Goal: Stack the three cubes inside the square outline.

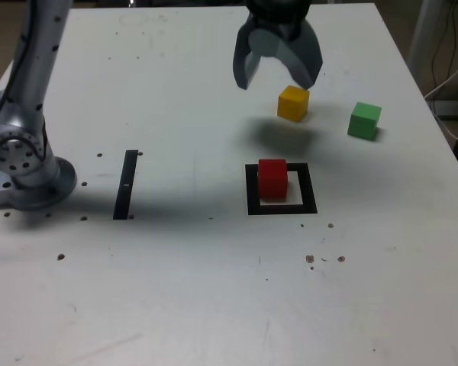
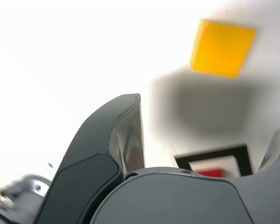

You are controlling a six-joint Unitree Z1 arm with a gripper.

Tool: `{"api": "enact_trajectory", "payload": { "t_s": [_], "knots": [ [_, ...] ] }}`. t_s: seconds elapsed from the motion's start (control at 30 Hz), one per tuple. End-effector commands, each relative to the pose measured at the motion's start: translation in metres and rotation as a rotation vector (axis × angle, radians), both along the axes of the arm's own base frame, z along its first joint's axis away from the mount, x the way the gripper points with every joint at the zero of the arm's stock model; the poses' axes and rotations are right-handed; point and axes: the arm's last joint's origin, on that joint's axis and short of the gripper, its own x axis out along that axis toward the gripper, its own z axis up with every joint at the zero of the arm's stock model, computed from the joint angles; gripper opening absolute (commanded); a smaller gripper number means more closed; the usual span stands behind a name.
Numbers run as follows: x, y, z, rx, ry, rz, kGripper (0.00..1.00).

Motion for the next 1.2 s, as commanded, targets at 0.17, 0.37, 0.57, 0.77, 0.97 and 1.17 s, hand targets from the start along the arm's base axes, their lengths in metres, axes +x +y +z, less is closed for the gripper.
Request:
{"api": "enact_trajectory", "payload": {
  "t_s": [0.17, 0.37, 0.57, 0.77, 0.97, 1.17],
  "knots": [
    [0.022, 0.014, -0.027, -0.01, 0.031, -0.093, 0.99],
    [0.041, 0.02, -0.042, -0.008, 0.051, -0.13, 0.96],
    [0.056, 0.025, -0.061, -0.006, 0.068, -0.136, 0.93],
    [0.06, 0.028, -0.064, 0.006, 0.069, -0.136, 0.86],
    [0.058, 0.029, -0.063, 0.007, 0.077, -0.133, 0.66],
    [0.057, 0.028, -0.059, 0.003, 0.083, -0.133, 0.49]
  ]
}}
